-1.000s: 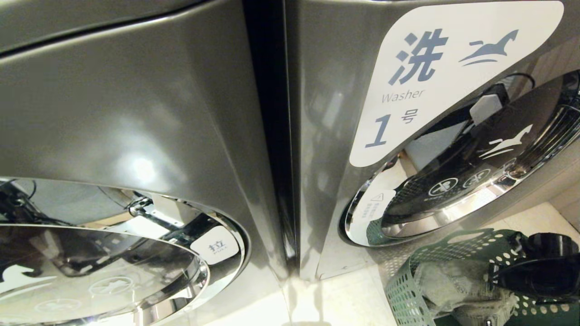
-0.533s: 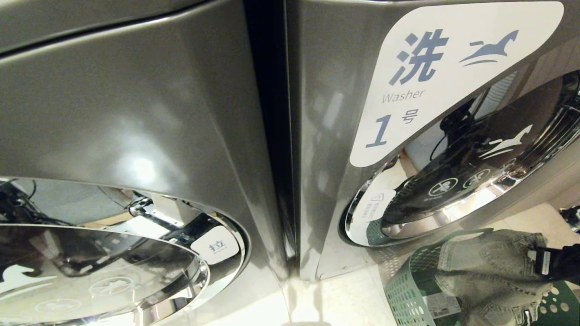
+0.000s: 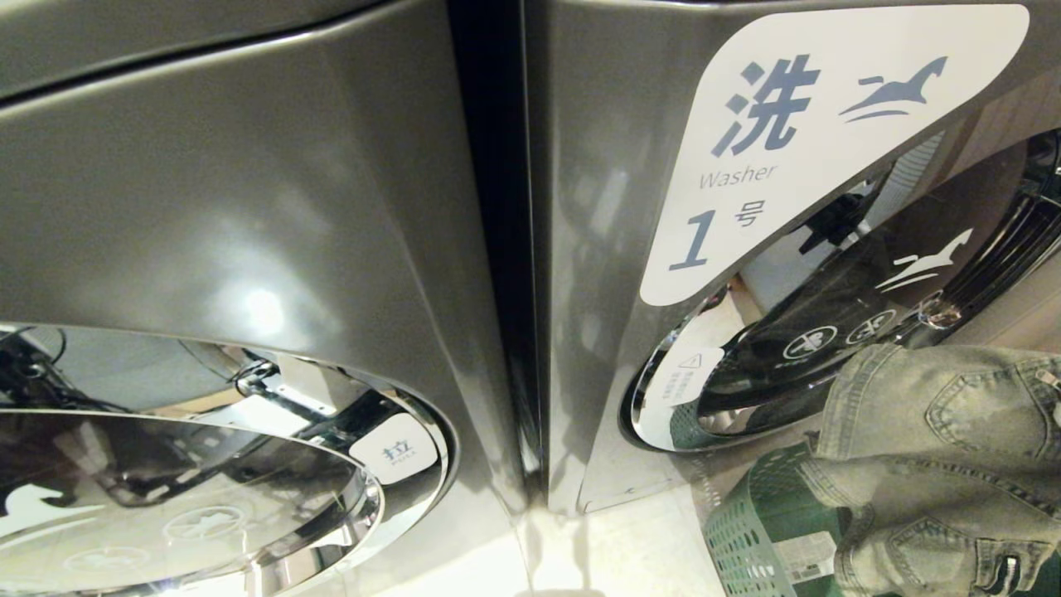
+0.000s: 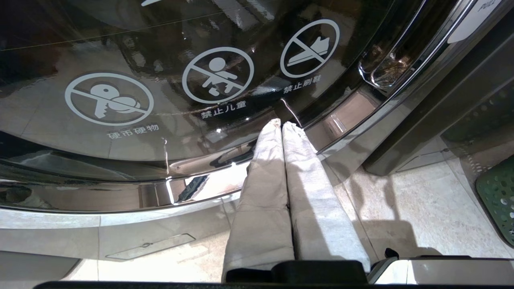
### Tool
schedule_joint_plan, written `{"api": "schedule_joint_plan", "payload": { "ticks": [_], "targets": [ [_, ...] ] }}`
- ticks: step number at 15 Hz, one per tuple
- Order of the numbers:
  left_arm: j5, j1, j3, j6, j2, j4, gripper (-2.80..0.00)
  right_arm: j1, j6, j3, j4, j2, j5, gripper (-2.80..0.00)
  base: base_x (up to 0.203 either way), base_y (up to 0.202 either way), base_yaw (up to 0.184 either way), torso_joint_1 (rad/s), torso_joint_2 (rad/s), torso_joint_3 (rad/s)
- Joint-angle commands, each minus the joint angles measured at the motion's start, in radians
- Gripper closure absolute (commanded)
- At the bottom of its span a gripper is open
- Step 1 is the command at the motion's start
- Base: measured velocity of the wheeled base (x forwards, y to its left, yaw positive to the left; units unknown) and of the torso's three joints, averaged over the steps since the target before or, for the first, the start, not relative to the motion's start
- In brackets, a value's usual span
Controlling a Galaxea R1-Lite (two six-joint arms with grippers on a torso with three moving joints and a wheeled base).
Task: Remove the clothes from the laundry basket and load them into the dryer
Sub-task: Take the clothes out of the basket, then put the clothes in the dryer
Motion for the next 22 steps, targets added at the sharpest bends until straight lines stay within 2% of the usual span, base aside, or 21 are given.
{"api": "schedule_joint_plan", "payload": {
  "ticks": [1, 4, 6, 7, 10, 12, 14, 16, 19, 22],
  "targets": [
    [0.0, 0.001, 0.001, 0.0, 0.0, 0.0, 0.0, 0.088, -0.007, -0.005, -0.005, -0.142, -0.007, 0.0, 0.0, 0.0, 0.0, 0.0, 0.0, 0.0],
    [0.0, 0.001, 0.002, -0.002, 0.0, 0.0, 0.0, 0.196, -0.003, -0.05, 0.002, -0.269, -0.048, 0.0, 0.0, 0.0, 0.0, 0.0, 0.0, 0.0],
    [0.0, 0.001, 0.002, -0.002, 0.0, 0.0, 0.0, 0.217, 0.002, -0.072, 0.029, -0.381, -0.051, 0.0, 0.0, 0.0, 0.0, 0.0, 0.0, 0.0],
    [0.0, 0.001, 0.002, 0.0, 0.0, 0.0, 0.0, 0.228, 0.007, -0.108, 0.078, -0.44, -0.049, 0.0, 0.0, 0.0, 0.0, 0.0, 0.0, 0.0],
    [0.0, 0.001, 0.0, 0.0, 0.0, 0.0, 0.0, 0.268, 0.048, -0.151, 0.393, -0.622, -0.05, 0.0, 0.0, 0.0, 0.0, 0.0, 0.0, 0.0],
    [0.0, 0.001, 0.002, -0.002, 0.0, 0.0, 0.0, 0.273, 0.117, -0.094, 0.632, -0.705, -0.078, 0.0, 0.0, 0.0, 0.0, 0.0, 0.0, 0.0],
    [0.001, 0.001, 0.002, -0.002, 0.0, 0.0, 0.0, 0.276, 0.154, 0.043, 0.679, -0.718, -0.126, 0.0, 0.0, 0.0, 0.0, 0.0, 0.0, 0.0],
    [0.0, 0.001, 0.002, -0.002, 0.0, 0.0, 0.0, 0.279, 0.167, 0.186, 0.69, -0.734, -0.141, 0.0, 0.0, 0.0, 0.0, 0.0, 0.0, 0.0],
    [0.0, 0.001, 0.002, -0.002, 0.0, 0.0, 0.0, 0.299, 0.183, 0.179, 0.804, -0.827, -0.143, 0.0, 0.0, 0.0, 0.0, 0.0, 0.0, 0.0],
    [0.0, 0.001, 0.002, -0.002, 0.0, 0.0, 0.0, 0.308, 0.197, 0.17, 0.817, -0.968, -0.138, 0.0, 0.0, 0.0, 0.0, 0.0, 0.0, 0.0]
  ]
}}
